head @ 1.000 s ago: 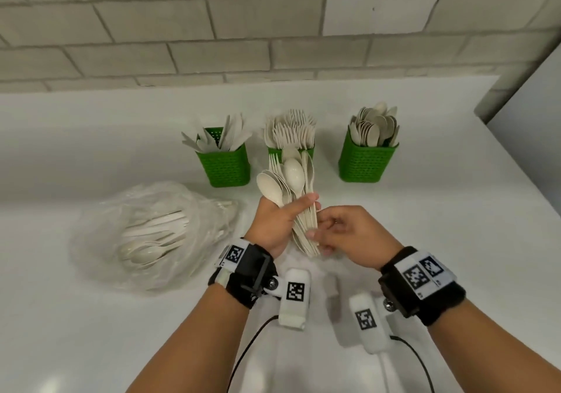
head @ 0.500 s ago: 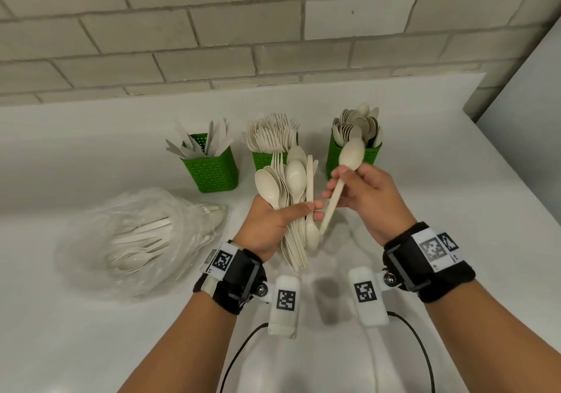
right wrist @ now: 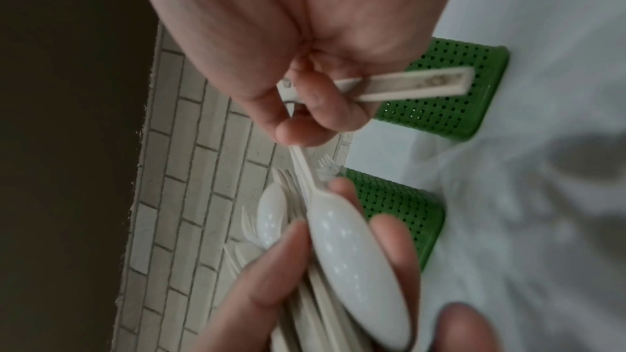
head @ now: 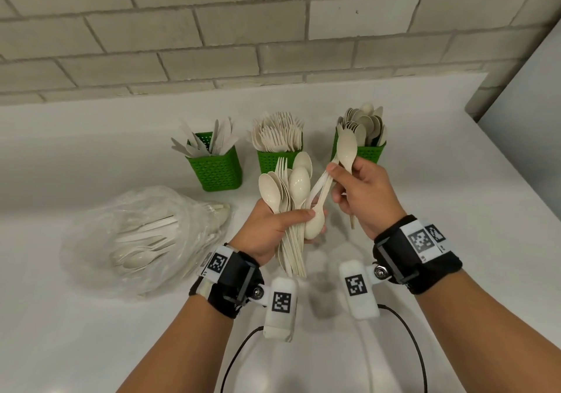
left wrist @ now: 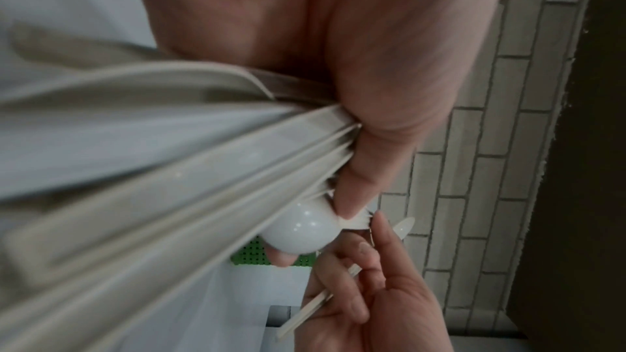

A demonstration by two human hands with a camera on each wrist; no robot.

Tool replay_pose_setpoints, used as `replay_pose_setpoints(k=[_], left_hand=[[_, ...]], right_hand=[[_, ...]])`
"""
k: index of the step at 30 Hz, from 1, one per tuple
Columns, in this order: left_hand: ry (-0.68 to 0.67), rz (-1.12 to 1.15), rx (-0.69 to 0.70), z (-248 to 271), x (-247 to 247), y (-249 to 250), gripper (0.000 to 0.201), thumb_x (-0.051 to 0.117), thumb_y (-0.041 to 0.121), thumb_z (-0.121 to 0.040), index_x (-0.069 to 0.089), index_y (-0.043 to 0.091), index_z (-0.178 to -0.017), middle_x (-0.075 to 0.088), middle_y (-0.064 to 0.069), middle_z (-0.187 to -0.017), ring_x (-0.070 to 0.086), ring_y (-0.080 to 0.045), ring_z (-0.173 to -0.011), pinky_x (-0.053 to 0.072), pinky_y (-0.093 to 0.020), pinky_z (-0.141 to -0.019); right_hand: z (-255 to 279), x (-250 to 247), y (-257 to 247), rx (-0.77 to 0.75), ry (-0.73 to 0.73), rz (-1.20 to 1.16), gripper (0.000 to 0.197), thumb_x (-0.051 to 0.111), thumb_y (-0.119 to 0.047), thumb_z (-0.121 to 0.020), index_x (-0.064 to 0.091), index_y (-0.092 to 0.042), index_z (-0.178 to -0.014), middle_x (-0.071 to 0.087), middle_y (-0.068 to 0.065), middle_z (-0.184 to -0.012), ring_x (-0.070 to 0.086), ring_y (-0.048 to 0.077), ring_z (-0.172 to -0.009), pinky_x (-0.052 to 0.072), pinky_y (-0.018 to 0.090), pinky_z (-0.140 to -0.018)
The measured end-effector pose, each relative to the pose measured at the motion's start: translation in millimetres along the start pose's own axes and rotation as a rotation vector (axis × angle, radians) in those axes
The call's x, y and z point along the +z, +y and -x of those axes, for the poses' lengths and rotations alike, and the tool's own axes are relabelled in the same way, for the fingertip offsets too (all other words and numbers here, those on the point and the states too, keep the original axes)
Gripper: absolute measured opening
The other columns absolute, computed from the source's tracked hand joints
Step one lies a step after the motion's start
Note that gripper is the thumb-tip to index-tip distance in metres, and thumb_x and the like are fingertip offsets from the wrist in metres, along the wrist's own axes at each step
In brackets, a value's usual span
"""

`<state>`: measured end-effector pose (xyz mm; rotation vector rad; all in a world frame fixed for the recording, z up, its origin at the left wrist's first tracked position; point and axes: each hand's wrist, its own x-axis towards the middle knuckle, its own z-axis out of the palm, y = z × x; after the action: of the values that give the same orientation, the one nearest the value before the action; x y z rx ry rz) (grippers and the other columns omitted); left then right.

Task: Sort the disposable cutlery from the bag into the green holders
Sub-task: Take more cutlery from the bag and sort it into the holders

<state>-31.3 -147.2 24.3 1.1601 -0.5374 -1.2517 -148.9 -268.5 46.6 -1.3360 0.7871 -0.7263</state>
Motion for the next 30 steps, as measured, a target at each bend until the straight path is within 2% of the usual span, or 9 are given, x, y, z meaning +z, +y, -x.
replay_pose_setpoints(k=[3,7,11,16,19,21,24,27,30], left_hand=[[0.033,-0.005,-0.023,2,-3,-1,0.024,0.062,-0.001,-0.088,0.064,0.008,-0.111,0.071,-0.016,-0.095,0.071,-0.032,-0.077,0.059,-0.035,-0.056],[0.108,-0.06,-0.017,3,-10,-3,0.019,0.063,-0.001,-0.088,0.068,0.007,-0.105,0.071,-0.014,-0.088,0.069,-0.031,-0.072,0.053,-0.029,-0.051],[0.103,-0.108,-0.026,6,-21,2,0.027,0.066,-0.002,-0.087,0.064,0.001,-0.114,0.07,-0.016,-0.094,0.069,-0.035,-0.077,0.054,-0.031,-0.051],[-0.027,-0.11,-0.089,15,-22,7,0.036,0.07,0.007,-0.076,0.064,0.005,-0.111,0.07,-0.017,-0.093,0.068,-0.031,-0.072,0.053,-0.03,-0.049],[0.03,0.0,-0.104,15,-31,11,0.024,0.066,0.003,-0.086,0.065,0.002,-0.11,0.072,-0.017,-0.097,0.071,-0.026,-0.071,0.055,-0.028,-0.051],[0.073,0.036,-0.071,16,-39,15,0.02,0.059,0.003,-0.09,0.064,0.002,-0.109,0.071,-0.013,-0.095,0.07,-0.022,-0.07,0.054,-0.028,-0.052],[0.077,0.029,-0.044,17,-44,19,0.018,0.06,0.004,-0.089,0.065,0.002,-0.106,0.068,-0.011,-0.085,0.065,-0.018,-0.062,0.054,-0.028,-0.053],[0.005,-0.009,-0.052,18,-35,18,0.021,0.067,0.007,-0.084,0.068,0.003,-0.105,0.07,-0.013,-0.084,0.065,-0.02,-0.06,0.054,-0.029,-0.053],[-0.06,-0.008,-0.053,19,-26,18,0.02,0.067,0.008,-0.085,0.068,0.004,-0.105,0.072,-0.015,-0.089,0.067,-0.022,-0.061,0.057,-0.031,-0.055]], right_hand=[[-2,4,2,-0.015,0.029,0.018,0.01,0.061,-0.015,-0.094,0.058,-0.008,-0.088,0.055,0.003,-0.06,0.048,0.011,-0.047,0.034,0.021,-0.041],[-4,-2,1,-0.203,0.122,0.264,0.034,0.078,-0.009,-0.078,0.06,-0.007,-0.107,0.056,0.006,-0.081,0.056,0.017,-0.068,0.052,0.032,-0.068],[6,-5,-8,-0.463,-0.2,1.057,0.061,0.081,-0.011,-0.066,0.062,-0.022,-0.124,0.044,0.002,-0.101,0.052,0.021,-0.086,0.05,0.036,-0.068],[12,11,-1,-0.682,-0.242,1.47,0.029,0.09,-0.019,-0.049,0.066,-0.011,-0.062,0.048,0.008,-0.073,0.052,0.027,-0.061,0.026,0.026,-0.049],[3,3,2,-0.541,-0.286,1.565,0.019,0.076,-0.026,-0.076,0.068,-0.01,-0.068,0.051,0.008,-0.075,0.052,0.029,-0.077,0.031,0.033,-0.062],[-2,-8,1,-0.311,-0.315,1.399,0.027,0.058,-0.027,-0.092,0.061,-0.012,-0.07,0.047,0.002,-0.068,0.053,0.026,-0.072,0.035,0.032,-0.06],[-5,-4,-2,-0.01,-0.203,0.662,0.038,0.051,-0.032,-0.099,0.062,-0.011,-0.069,0.032,-0.003,-0.05,0.031,0.015,-0.044,0.025,0.025,-0.044],[0,19,-9,0.073,-0.214,0.202,0.02,0.061,-0.031,-0.093,0.072,-0.017,-0.087,0.028,-0.005,-0.049,0.022,0.011,-0.042,0.021,0.022,-0.041],[5,38,-11,0.031,-0.273,0.145,0.026,0.064,-0.027,-0.092,0.068,-0.023,-0.067,0.033,-0.005,-0.046,0.025,0.008,-0.04,0.021,0.022,-0.039]])
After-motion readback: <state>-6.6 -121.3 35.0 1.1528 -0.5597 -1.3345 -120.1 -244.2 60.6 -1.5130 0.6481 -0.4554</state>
